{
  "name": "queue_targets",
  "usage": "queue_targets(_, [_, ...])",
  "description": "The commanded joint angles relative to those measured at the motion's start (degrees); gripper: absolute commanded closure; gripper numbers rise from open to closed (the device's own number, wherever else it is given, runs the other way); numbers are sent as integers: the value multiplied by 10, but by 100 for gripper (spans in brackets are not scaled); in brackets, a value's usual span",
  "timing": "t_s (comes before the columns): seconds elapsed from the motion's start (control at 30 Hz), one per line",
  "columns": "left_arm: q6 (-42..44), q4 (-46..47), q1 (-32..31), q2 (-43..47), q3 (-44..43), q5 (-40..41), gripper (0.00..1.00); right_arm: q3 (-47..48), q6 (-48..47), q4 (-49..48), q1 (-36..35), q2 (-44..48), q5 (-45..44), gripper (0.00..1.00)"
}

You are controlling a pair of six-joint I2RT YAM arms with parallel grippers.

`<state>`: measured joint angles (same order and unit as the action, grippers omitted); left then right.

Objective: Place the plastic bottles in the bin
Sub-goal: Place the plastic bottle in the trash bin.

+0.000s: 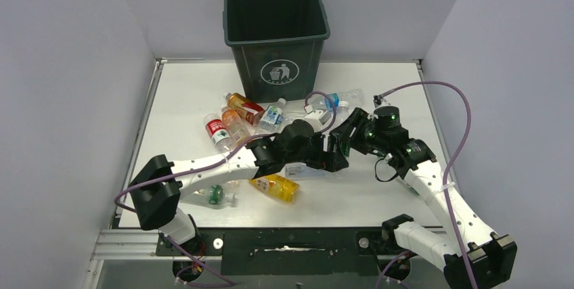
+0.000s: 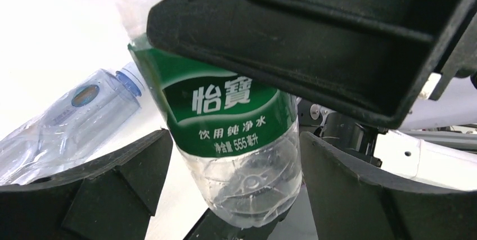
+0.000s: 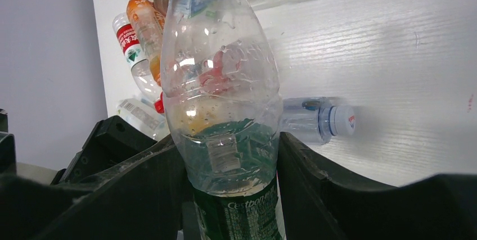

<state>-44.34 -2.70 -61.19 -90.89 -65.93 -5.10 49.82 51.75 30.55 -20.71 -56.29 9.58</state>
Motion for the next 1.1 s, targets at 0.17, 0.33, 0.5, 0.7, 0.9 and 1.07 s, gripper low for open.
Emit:
queue_targets(0.17, [11, 42, -3, -1, -18, 36, 41, 4, 21, -25, -16, 21, 9, 48])
queue_targets(0.33, [10, 41, -3, -1, -17, 32, 53, 1, 22, -24, -16, 25, 8, 46])
queue_targets(0.5, [13, 34, -3, 6, -16, 37, 54, 11, 18, -15, -16, 26, 3, 23])
queue_targets(0.7, [30, 11, 7, 8, -31, 37, 54, 40, 6, 19, -16, 29, -16, 4])
queue_targets(0.9, [50, -18, 33, 16, -48, 28, 54, 87, -15, 87, -15, 39, -72, 1])
queue_targets(1.07, [63, -40, 68, 30, -60, 12, 54, 120, -31, 143, -6, 46, -125, 0])
